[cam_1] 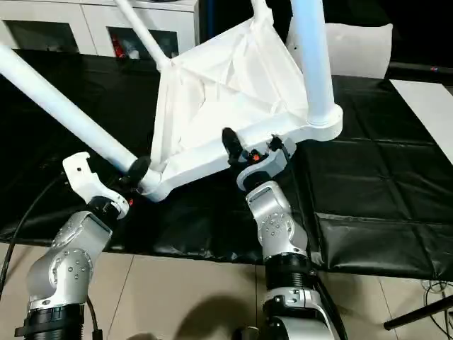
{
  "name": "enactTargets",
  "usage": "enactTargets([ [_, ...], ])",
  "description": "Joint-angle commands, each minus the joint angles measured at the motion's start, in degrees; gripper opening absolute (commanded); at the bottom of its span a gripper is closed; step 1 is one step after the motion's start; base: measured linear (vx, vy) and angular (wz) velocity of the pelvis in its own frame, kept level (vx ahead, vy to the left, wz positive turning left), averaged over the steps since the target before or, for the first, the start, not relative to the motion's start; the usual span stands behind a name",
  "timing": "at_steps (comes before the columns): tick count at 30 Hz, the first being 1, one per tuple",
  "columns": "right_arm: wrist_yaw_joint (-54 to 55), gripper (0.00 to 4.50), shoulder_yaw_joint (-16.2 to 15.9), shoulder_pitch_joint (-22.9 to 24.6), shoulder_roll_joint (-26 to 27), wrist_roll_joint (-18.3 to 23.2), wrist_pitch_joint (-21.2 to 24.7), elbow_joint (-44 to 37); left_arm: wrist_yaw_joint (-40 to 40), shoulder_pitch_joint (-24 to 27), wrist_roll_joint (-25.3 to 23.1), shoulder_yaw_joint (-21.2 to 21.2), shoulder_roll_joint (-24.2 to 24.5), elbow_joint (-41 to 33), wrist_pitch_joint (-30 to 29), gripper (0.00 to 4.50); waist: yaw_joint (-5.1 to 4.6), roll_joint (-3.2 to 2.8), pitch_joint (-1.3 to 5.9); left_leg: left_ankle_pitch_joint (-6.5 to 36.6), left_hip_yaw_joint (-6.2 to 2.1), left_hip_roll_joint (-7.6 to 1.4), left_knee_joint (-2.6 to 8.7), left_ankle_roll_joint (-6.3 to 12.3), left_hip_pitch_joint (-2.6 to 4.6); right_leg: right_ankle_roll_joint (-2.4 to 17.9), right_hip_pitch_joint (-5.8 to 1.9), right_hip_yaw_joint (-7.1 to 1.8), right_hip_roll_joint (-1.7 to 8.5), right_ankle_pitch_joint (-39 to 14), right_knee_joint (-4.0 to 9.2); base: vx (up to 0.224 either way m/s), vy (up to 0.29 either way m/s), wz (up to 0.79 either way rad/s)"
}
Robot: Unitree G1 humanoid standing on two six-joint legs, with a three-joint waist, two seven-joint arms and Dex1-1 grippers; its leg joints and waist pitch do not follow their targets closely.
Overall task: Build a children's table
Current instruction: Flip table
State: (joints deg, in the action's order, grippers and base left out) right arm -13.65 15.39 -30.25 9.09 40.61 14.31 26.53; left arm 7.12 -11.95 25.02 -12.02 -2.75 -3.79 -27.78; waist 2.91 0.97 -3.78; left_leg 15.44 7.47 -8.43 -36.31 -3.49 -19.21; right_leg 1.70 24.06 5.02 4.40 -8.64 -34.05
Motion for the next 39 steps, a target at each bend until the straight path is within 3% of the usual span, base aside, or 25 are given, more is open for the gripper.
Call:
enactTargets([
  [1, 0.39, 2.81, 0.61, -5.88, 7.61, 1.17, -0.44, -0.22, 1.22, 1.30, 2.15, 2.95, -2.47, 0.28, -1.65, 2.01, -0.14, 0.57, 4.02, -3.45, -0.25, -3.68, 4.84, 6.14, -1.08, 11.10, -3.84, -3.22, 4.35, -12.77, 3.01, 0.000, 0.000, 0.00],
  [5, 0.47, 2.48, -0.04, -6.45, 7.32, 1.41, -1.11, 0.36, 1.50, 1.71, 1.60, 3.26, -2.54, 0.30, -1.51, 2.01, -0.26, 0.11, 3.99, -3.91, -0.15, -3.59, 4.73, 6.48, -1.09, 10.97, -3.72, -3.18, 4.29, -13.30, 3.12, 0.000, 0.000, 0.00],
  [7, 0.56, 2.28, -0.45, -6.49, 7.12, 1.49, -1.36, 0.15, 1.73, 2.01, 0.89, 3.84, -2.31, 0.59, -1.42, 2.01, -0.39, 0.36, 4.01, -3.39, -0.06, -3.59, 4.74, 6.38, -1.14, 10.59, -3.79, -3.16, 4.26, -13.78, 3.23, 0.000, 0.000, 0.00],
  [16, 1.68, 2.05, -0.97, -7.43, 6.01, 0.94, -2.34, -0.36, 2.13, 1.19, -0.23, 4.25, -1.20, 1.78, -0.77, 2.01, -0.64, 0.23, 4.12, -3.79, 0.52, -3.77, 4.66, 6.24, -0.97, 10.78, -3.63, -3.17, 4.10, -12.63, 3.07, 0.000, 0.000, 0.00],
  [18, 2.14, 2.04, -0.89, -7.80, 5.71, 0.78, -2.79, -0.36, 2.32, 0.94, -0.45, 4.18, -0.78, 1.98, -0.58, 2.57, -0.72, 0.30, 4.14, -3.75, 0.55, -3.76, 4.65, 6.12, -0.93, 10.68, -3.58, -3.16, 4.04, -12.67, 3.09, 0.000, 0.000, 0.00],
  [19, 2.33, 2.04, -0.91, -7.94, 5.46, 0.83, -2.96, -0.47, 2.50, 0.80, -0.31, 3.99, -0.63, 2.13, -0.54, 2.71, -0.81, 0.57, 4.15, -3.72, 0.59, -3.78, 4.66, 6.14, -0.95, 10.60, -3.59, -3.17, 4.03, -12.78, 3.12, 0.000, 0.000, 0.00],
  [22, 3.07, 2.03, -1.01, -8.31, 4.81, 0.66, -3.52, -0.77, 2.73, 0.50, -0.66, 3.41, 0.01, 2.37, 0.64, 2.85, -0.82, 0.51, 4.39, -5.14, 0.61, -3.64, 4.46, 6.51, -0.94, 10.60, -3.55, -3.17, 3.98, -11.42, 2.83, 0.000, 0.000, 0.00],
  [25, 4.69, 2.02, -0.39, -9.14, 4.16, 0.23, -5.00, -0.82, 3.91, 0.92, -0.47, 3.05, 1.24, 1.88, 0.64, 3.14, -0.97, 0.93, 5.18, -12.69, 0.60, -3.33, 3.60, 10.11, -1.38, 12.41, -3.43, -3.14, 3.86, -2.46, 1.41, 0.000, 0.000, 0.00],
  [26, 5.15, 2.02, -0.18, -9.51, 3.74, -0.13, -5.68, -0.79, 4.81, 1.59, -0.26, 3.25, 1.99, 1.12, 0.18, 3.15, -1.00, 1.31, 5.14, -13.23, 0.72, -3.26, 3.50, 10.95, -1.48, 12.74, -3.34, -3.14, 3.85, -1.91, 1.43, 0.000, 0.000, 0.00],
  [29, 6.60, 2.02, 0.40, -10.74, 2.35, -1.23, -7.29, -0.53, 7.64, 4.77, 0.67, 3.73, 4.50, -2.10, -1.42, 3.32, -0.85, 1.40, 5.05, -13.30, 0.98, -3.11, 3.13, 13.20, -1.92, 13.71, -2.88, -3.12, 3.85, -2.55, 1.02, 0.000, 0.000, 0.00],
  [30, 6.89, 2.02, 0.53, -10.93, 2.08, -1.53, -7.76, -0.47, 7.86, 5.56, 0.43, 3.78, 5.07, -2.71, -1.49, 3.41, -0.76, 1.17, 4.78, -11.15, 1.13, -3.23, 3.17, 13.16, -1.83, 13.03, -2.75, -2.97, 3.84, -6.04, 1.55, 0.000, 0.000, 0.00],
  [32, 8.04, 2.02, 0.01, -11.20, 0.68, -3.73, -9.35, -0.40, 9.43, 8.73, 0.78, 3.58, 6.94, -4.98, -2.06, 3.41, -0.74, 1.08, 4.76, -9.94, 1.13, -3.50, 3.27, 12.31, -1.59, 12.25, -2.60, -2.82, 3.66, -8.24, 1.69, 0.000, 0.000, 0.00],
  [34, 8.75, 2.00, -0.37, -11.14, -0.06, -5.09, -10.01, -0.66, 10.50, 10.44, 0.94, 3.66, 8.00, -6.29, -2.37, 3.41, -0.82, 1.12, 4.68, -9.78, 1.16, -3.54, 3.30, 11.83, -1.66, 11.87, -2.58, -2.76, 3.55, -8.52, 1.70, 0.000, 0.000, 0.00],
  [36, 10.29, 2.00, -2.13, -10.39, -2.36, -9.18, -11.09, -2.69, 13.25, 14.43, 0.97, 4.13, 10.76, -10.15, -2.42, 3.41, -0.86, 1.45, 4.52, -8.59, 1.20, -3.66, 3.51, 10.51, -1.66, 10.91, -2.57, -2.68, 3.39, -9.60, 1.77, 0.000, 0.000, 0.00],
  [39, 11.50, 2.00, -3.55, -9.38, -3.91, -11.84, -11.00, -4.95, 15.42, 16.96, 0.57, 5.49, 13.67, -13.56, -2.45, 3.41, -0.71, 1.11, 4.33, -6.93, 1.15, -3.74, 3.80, 9.07, -1.52, 9.74, -2.50, -2.75, 3.27, -10.83, 1.78, 0.000, 0.000, 0.00],
])
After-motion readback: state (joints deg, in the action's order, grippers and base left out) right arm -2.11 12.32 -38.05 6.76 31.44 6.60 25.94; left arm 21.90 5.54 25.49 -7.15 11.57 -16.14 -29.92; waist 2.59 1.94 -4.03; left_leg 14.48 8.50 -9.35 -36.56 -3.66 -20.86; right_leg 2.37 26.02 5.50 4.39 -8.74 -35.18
